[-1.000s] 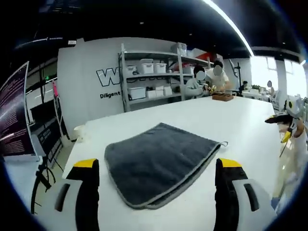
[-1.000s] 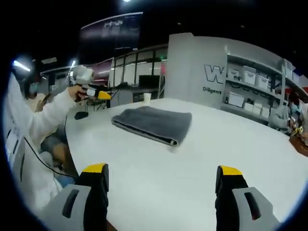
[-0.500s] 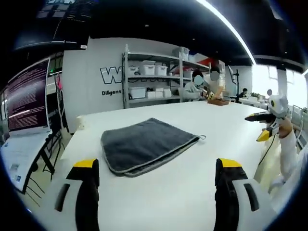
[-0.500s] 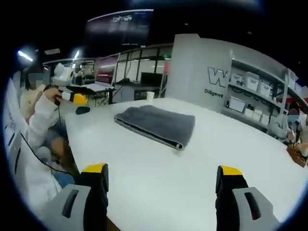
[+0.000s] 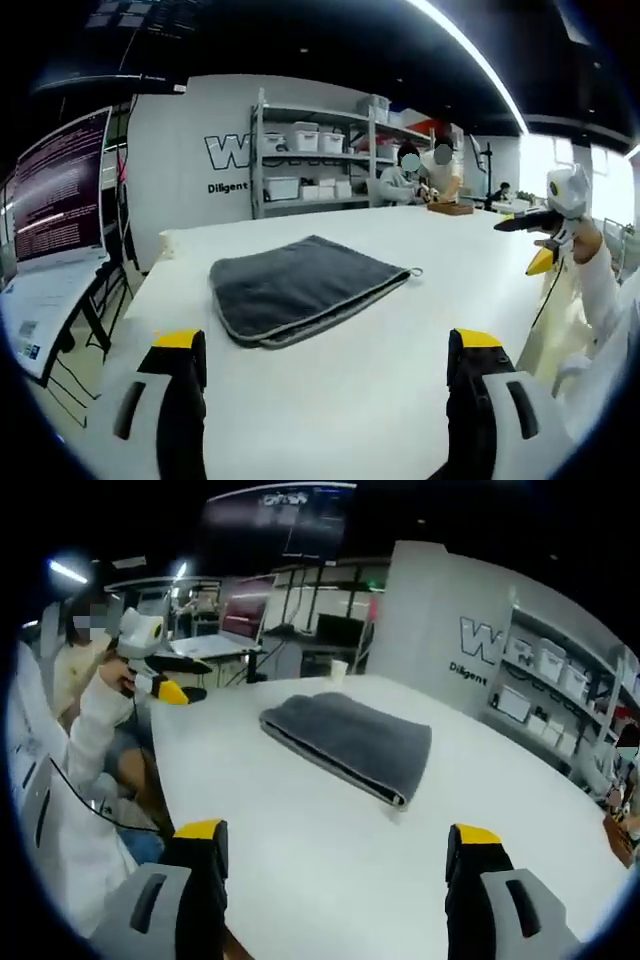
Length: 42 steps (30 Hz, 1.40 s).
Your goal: Open the folded towel by lifting each exposed corner and separating the folded layers until the towel lies flat within the target outline without major curled edges
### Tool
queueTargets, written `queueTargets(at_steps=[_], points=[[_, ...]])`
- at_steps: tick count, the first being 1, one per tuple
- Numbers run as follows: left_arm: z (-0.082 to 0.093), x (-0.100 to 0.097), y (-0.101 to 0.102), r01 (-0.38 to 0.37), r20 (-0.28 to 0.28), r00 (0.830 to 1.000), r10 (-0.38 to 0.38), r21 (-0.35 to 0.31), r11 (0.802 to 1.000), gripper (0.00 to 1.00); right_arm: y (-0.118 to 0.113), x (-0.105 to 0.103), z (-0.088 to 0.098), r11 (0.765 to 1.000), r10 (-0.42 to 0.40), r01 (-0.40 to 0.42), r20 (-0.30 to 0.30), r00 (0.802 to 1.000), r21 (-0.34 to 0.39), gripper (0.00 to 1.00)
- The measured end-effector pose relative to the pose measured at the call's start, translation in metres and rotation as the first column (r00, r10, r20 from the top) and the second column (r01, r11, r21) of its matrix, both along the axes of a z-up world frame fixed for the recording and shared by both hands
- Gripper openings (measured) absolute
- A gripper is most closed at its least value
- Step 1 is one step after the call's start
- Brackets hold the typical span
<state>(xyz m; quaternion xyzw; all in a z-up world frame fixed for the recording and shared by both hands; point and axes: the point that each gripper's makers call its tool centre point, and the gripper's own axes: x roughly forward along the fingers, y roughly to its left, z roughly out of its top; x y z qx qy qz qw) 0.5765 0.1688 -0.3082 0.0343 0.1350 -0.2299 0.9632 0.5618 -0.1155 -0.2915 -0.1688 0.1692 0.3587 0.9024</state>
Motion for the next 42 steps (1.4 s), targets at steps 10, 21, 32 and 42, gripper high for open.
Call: queueTargets(at_steps=[10,21,32,42], points=[[-0.007,-0.001,0.013,0.019,-0.041,0.999,-0.020,-0.034,0.999,1.00,0.104,0.033,0.020,0.976,0.214,-0.210,0.063,0.975,-0.061,0.76],[-0.003,-0.007,0.013,0.061,-0.038,0.997,-0.063,-0.068,0.996,1.00,0.231,0.069,-0.020,0.913,0.379,-0.370,0.025,0.925,-0.170,0.72],[0.002,-0.004,0.029,0.039,-0.026,0.999,-0.042,-0.093,0.995,1.00,0.281,0.137,-0.076,0.893,0.376,-0.342,0.065,0.924,-0.293,0.60],[0.005,-0.003,0.030,0.046,-0.024,0.998,-0.050,-0.117,0.992,0.99,0.270,0.171,-0.110,0.916,0.298,-0.281,0.016,0.954,-0.285,0.48]])
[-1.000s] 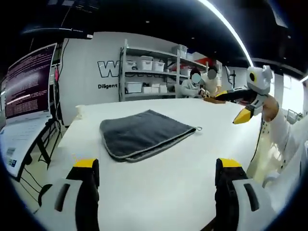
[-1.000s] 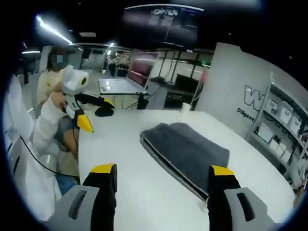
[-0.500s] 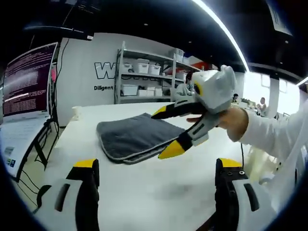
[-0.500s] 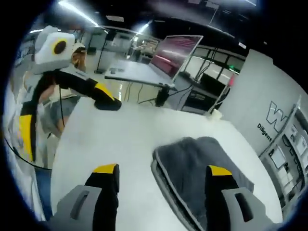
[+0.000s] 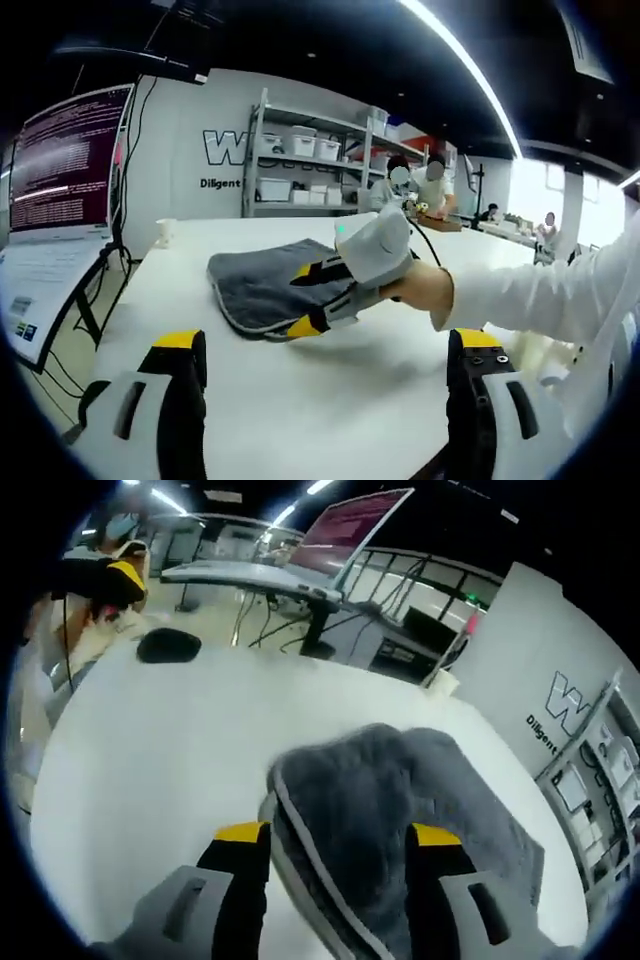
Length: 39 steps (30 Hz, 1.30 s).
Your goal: Open the folded towel by lifting each exposed corner and separating the folded layers until the towel lies flat within the target outline without major curled edges
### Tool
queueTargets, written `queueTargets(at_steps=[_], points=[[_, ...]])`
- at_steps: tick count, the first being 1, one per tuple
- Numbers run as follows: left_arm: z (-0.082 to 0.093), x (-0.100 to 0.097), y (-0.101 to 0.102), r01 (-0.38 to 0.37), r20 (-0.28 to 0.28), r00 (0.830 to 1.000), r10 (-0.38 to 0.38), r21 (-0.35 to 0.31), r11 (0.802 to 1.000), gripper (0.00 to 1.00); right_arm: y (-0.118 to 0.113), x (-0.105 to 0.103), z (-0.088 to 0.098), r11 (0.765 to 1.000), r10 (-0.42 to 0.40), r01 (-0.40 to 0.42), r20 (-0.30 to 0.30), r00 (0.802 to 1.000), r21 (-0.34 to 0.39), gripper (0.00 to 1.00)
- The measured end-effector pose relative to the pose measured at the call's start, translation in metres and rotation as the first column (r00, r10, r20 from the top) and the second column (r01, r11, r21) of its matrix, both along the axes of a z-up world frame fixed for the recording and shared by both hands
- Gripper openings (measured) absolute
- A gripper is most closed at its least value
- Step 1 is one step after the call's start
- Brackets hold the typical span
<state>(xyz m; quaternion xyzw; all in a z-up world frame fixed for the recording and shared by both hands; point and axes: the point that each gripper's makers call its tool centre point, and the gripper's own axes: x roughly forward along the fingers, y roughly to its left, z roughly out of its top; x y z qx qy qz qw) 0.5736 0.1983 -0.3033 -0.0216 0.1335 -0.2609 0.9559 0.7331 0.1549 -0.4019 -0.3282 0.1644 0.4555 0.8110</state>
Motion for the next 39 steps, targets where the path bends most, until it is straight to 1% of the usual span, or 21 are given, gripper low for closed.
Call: queueTargets(at_steps=[3,5,8,13,16,17,19,21,22,25,26,30,37,39], points=[[-0.001,0.001,-0.002,0.002,-0.003,1.000,-0.002,-0.003,1.000,0.99,-0.001,0.001,-0.001,1.000,0.002,-0.003,0.008,1.000,0.000,0.38],[-0.001,0.001,-0.003,0.006,-0.006,1.000,-0.006,-0.004,1.000,0.99,0.001,0.000,-0.001,1.000,0.025,-0.025,0.022,0.999,-0.006,0.33],[-0.001,0.001,-0.006,0.015,-0.005,1.000,-0.015,-0.003,1.000,0.99,0.004,0.001,-0.004,0.999,0.026,-0.025,0.032,0.999,-0.020,0.31],[-0.002,0.000,-0.008,0.017,-0.011,1.000,-0.017,-0.005,1.000,0.99,0.006,0.003,-0.011,1.000,0.012,-0.012,0.029,1.000,-0.021,0.26],[-0.001,-0.001,-0.007,0.017,-0.008,1.000,-0.017,-0.005,1.000,0.99,0.009,0.000,-0.014,1.000,0.021,-0.021,0.009,1.000,0.004,0.15],[-0.001,-0.001,-0.007,0.017,-0.006,1.000,-0.017,-0.007,1.000,0.99,0.009,-0.001,-0.014,1.000,0.024,-0.024,0.008,1.000,0.008,0.10],[0.000,-0.002,-0.006,0.016,-0.005,1.000,-0.016,-0.009,1.000,0.99,0.010,-0.010,-0.016,0.999,0.040,-0.040,0.018,0.999,0.007,0.04],[0.000,-0.002,-0.006,0.017,-0.003,1.000,-0.017,-0.009,1.000,0.99,0.009,-0.014,-0.016,0.999,0.049,-0.049,0.030,0.998,-0.006,0.03],[0.000,-0.002,-0.006,0.017,-0.002,1.000,-0.017,-0.009,1.000,0.99,0.007,-0.022,-0.016,0.999,0.052,-0.052,0.032,0.998,-0.004,0.02],[0.000,-0.002,-0.007,0.021,-0.002,1.000,-0.021,-0.013,1.000,0.99,0.004,-0.031,-0.013,0.999,0.049,-0.050,0.018,0.999,0.013,0.01],[0.000,-0.002,-0.008,0.023,-0.003,1.000,-0.023,-0.012,1.000,0.99,0.003,-0.027,-0.012,0.999,0.048,-0.048,0.013,0.999,0.021,0.01],[-0.001,-0.003,-0.009,0.028,-0.004,1.000,-0.028,-0.013,1.000,0.98,-0.003,-0.030,-0.008,0.998,0.053,-0.053,0.009,0.999,0.030,0.01],[-0.002,-0.004,-0.011,0.030,-0.008,1.000,-0.030,-0.009,1.000,0.98,-0.010,-0.035,-0.009,0.997,0.078,-0.077,0.025,0.997,-0.016,0.01],[-0.001,-0.005,-0.012,0.031,-0.006,0.999,-0.031,-0.009,0.999,0.98,-0.009,-0.034,-0.012,0.996,0.087,-0.086,0.028,0.996,-0.035,0.01]])
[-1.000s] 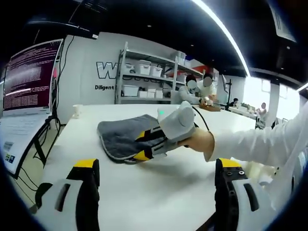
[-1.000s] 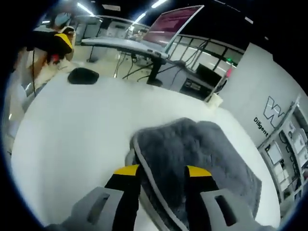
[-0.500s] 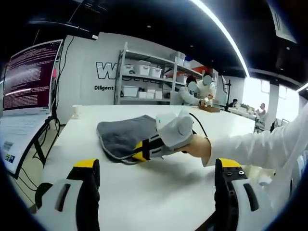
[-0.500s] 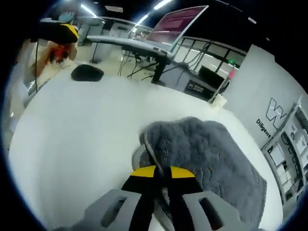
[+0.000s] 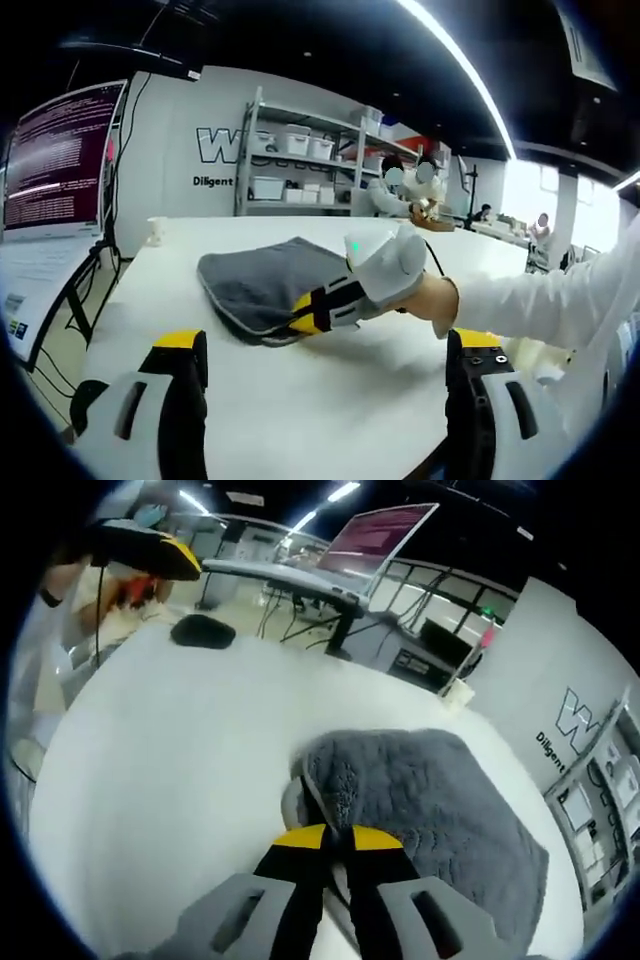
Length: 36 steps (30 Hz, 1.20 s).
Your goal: Open the folded towel by lifting each exposed corner and separating the folded layers until the towel lies flat within the target outline without major curled edges
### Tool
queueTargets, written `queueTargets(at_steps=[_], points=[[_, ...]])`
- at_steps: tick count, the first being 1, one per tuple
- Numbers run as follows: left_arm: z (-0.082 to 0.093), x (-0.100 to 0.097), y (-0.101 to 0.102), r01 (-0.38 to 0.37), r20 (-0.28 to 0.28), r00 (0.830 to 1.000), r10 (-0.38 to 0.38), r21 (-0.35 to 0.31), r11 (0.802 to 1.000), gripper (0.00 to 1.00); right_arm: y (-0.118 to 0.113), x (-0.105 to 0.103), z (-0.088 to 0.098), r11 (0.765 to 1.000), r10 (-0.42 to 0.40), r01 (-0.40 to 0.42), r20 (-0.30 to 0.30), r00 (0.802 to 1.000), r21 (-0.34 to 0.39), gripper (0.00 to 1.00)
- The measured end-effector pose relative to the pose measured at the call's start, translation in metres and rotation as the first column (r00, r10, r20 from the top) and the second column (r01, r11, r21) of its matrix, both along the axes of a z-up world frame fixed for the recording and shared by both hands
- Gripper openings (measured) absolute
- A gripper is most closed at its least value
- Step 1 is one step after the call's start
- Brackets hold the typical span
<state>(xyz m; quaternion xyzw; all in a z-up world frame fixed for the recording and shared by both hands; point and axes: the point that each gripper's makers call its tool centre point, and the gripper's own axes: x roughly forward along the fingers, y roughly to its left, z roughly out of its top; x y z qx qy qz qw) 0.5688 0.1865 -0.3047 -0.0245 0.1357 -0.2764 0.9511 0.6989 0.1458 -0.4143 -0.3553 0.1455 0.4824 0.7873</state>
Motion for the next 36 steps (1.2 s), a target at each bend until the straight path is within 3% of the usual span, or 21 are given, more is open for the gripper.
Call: queueTargets(at_steps=[4,9,12,14,16,18,20,25,27,28,30,34,36], points=[[0.001,-0.001,-0.002,0.003,0.001,1.000,-0.003,0.002,1.000,0.98,0.000,-0.001,-0.008,1.000,0.008,-0.008,0.002,1.000,-0.028,0.01],[0.003,-0.002,-0.004,0.010,0.006,1.000,-0.010,0.001,1.000,0.98,0.000,0.001,-0.007,1.000,-0.016,0.017,-0.046,0.999,0.011,0.03],[0.003,-0.002,-0.004,0.015,0.006,1.000,-0.015,0.000,1.000,0.98,-0.001,-0.002,-0.004,0.999,-0.014,0.019,-0.102,0.995,0.049,0.08],[0.003,-0.002,-0.005,0.016,0.006,1.000,-0.015,-0.001,1.000,0.98,0.000,-0.011,-0.001,0.997,0.020,-0.010,-0.134,0.991,0.079,0.18],[0.003,-0.002,-0.005,0.017,0.005,1.000,-0.017,-0.001,1.000,0.98,-0.001,-0.025,0.008,0.989,0.054,-0.026,-0.190,0.980,0.144,0.27],[0.003,-0.002,-0.005,0.017,0.007,1.000,-0.017,-0.003,1.000,0.98,-0.004,-0.030,0.015,0.981,0.055,-0.011,-0.220,0.974,0.194,0.30],[0.004,-0.003,-0.004,0.018,0.009,1.000,-0.018,-0.003,1.000,0.98,-0.017,-0.035,0.027,0.969,0.028,0.030,-0.229,0.973,0.246,0.36],[0.004,-0.003,-0.003,0.018,0.008,1.000,-0.018,-0.007,1.000,0.98,-0.060,-0.050,0.046,0.962,-0.068,0.108,-0.162,0.984,0.252,0.55],[0.002,-0.002,-0.002,0.016,0.005,1.000,-0.016,-0.005,1.000,0.98,-0.090,-0.056,0.058,0.945,-0.146,0.178,-0.133,0.980,0.275,0.58],[0.002,-0.001,-0.002,0.016,0.005,1.000,-0.016,-0.005,1.000,0.98,-0.095,-0.057,0.059,0.943,-0.157,0.188,-0.131,0.979,0.274,0.60],[0.001,0.000,-0.002,0.017,0.002,1.000,-0.017,-0.004,1.000,0.98,-0.125,-0.061,0.064,0.911,-0.252,0.292,-0.167,0.953,0.293,0.67],[-0.005,0.002,-0.007,0.031,-0.017,0.999,-0.031,0.004,1.000,0.98,-0.176,-0.069,0.080,0.786,-0.372,0.446,-0.248,0.894,0.428,0.86],[-0.006,0.002,-0.007,0.033,-0.021,0.999,-0.033,0.006,0.999,0.98,-0.194,-0.074,0.085,0.746,-0.405,0.480,-0.257,0.877,0.462,0.92]])
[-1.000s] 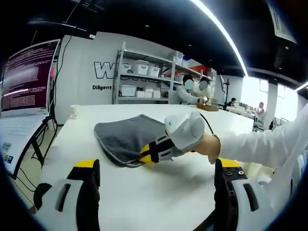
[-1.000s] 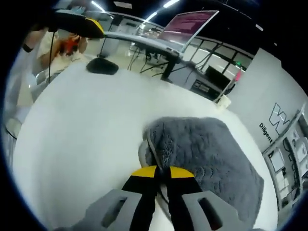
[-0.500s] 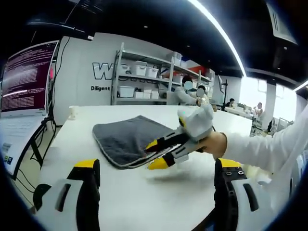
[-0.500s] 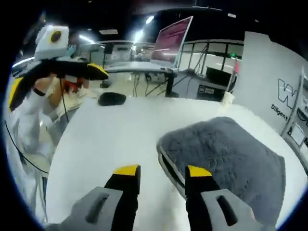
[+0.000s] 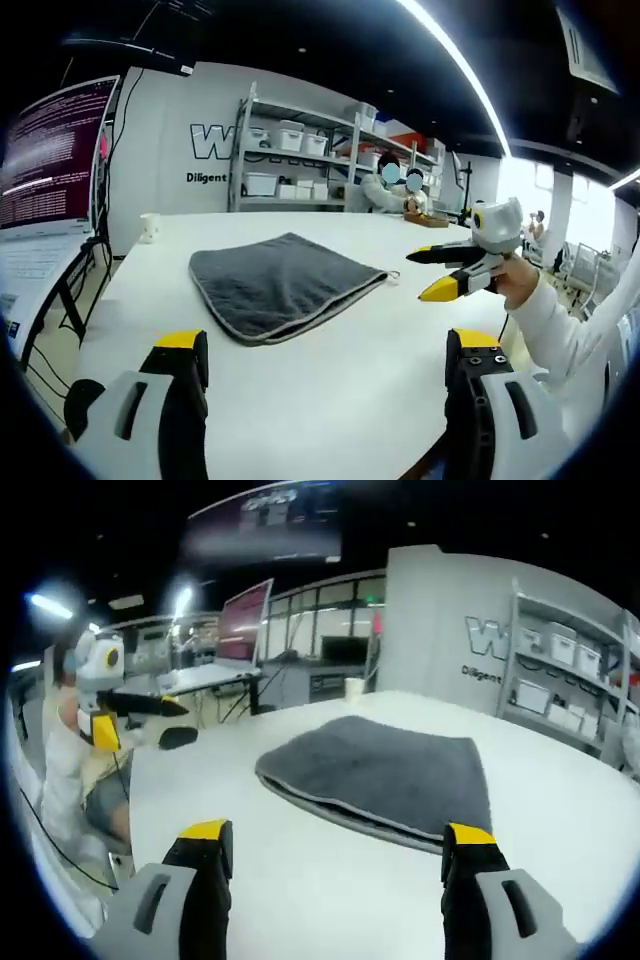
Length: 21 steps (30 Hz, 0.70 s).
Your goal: Open the folded towel by lifting each exposed corner and separating the folded layers until the towel lies flat within the target outline without major curled edges
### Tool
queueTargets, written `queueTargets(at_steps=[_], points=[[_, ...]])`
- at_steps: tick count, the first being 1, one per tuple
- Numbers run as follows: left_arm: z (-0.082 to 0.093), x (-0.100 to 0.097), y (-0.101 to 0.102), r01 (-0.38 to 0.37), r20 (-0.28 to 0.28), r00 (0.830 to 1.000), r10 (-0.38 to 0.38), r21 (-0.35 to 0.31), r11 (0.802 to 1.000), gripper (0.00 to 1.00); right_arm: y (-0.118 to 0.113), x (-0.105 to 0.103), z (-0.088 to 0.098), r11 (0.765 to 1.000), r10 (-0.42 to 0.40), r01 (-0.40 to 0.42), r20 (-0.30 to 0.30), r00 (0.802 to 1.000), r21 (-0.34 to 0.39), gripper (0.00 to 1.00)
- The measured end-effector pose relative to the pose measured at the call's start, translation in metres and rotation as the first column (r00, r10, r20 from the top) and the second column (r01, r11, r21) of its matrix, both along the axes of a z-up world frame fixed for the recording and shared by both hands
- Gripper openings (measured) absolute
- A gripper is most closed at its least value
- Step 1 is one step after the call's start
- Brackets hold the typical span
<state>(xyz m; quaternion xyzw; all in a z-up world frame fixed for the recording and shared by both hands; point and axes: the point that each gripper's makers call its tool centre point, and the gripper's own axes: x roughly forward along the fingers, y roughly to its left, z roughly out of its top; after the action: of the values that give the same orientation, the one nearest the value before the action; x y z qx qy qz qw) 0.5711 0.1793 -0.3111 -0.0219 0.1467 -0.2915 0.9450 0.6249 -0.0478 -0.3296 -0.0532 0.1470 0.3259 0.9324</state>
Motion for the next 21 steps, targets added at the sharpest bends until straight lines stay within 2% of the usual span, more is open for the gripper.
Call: queueTargets(at_steps=[1,3,5,8,13,15,17,19,21], points=[[-0.001,0.000,0.000,0.001,-0.004,1.000,-0.001,0.002,1.000,0.98,-0.007,-0.009,0.003,0.998,-0.014,0.015,-0.014,1.000,0.054,0.95],[-0.002,-0.002,0.000,0.005,-0.005,1.000,-0.004,0.013,1.000,0.98,-0.011,-0.018,0.006,0.994,-0.031,0.033,-0.019,0.999,0.106,0.99],[-0.001,-0.004,0.003,-0.002,-0.006,1.000,0.002,0.015,1.000,0.98,-0.017,-0.027,0.011,0.991,-0.052,0.051,0.012,0.999,0.122,0.99],[0.001,-0.006,0.009,-0.019,0.003,1.000,0.019,0.029,0.999,0.98,-0.023,-0.035,0.010,0.991,-0.090,0.086,0.032,0.995,0.106,0.99],[0.002,-0.010,0.017,-0.035,0.014,0.999,0.034,0.071,0.997,0.98,-0.051,-0.037,0.015,0.978,-0.201,0.197,0.052,0.978,0.074,0.99],[0.001,-0.010,0.019,-0.037,0.014,0.999,0.036,0.077,0.996,0.98,-0.059,-0.039,0.013,0.973,-0.226,0.224,0.041,0.973,0.050,0.99],[0.000,-0.011,0.020,-0.038,0.007,0.999,0.037,0.085,0.996,0.97,-0.068,-0.042,0.005,0.965,-0.263,0.263,-0.001,0.965,0.017,0.99],[-0.005,-0.012,0.021,-0.034,-0.011,0.999,0.035,0.094,0.995,0.97,-0.073,-0.048,-0.010,0.960,-0.281,0.280,-0.078,0.957,-0.024,0.99],[-0.006,-0.012,0.022,-0.035,-0.015,0.999,0.037,0.094,0.995,0.97,-0.075,-0.049,-0.013,0.957,-0.289,0.287,-0.092,0.953,-0.031,0.99]])
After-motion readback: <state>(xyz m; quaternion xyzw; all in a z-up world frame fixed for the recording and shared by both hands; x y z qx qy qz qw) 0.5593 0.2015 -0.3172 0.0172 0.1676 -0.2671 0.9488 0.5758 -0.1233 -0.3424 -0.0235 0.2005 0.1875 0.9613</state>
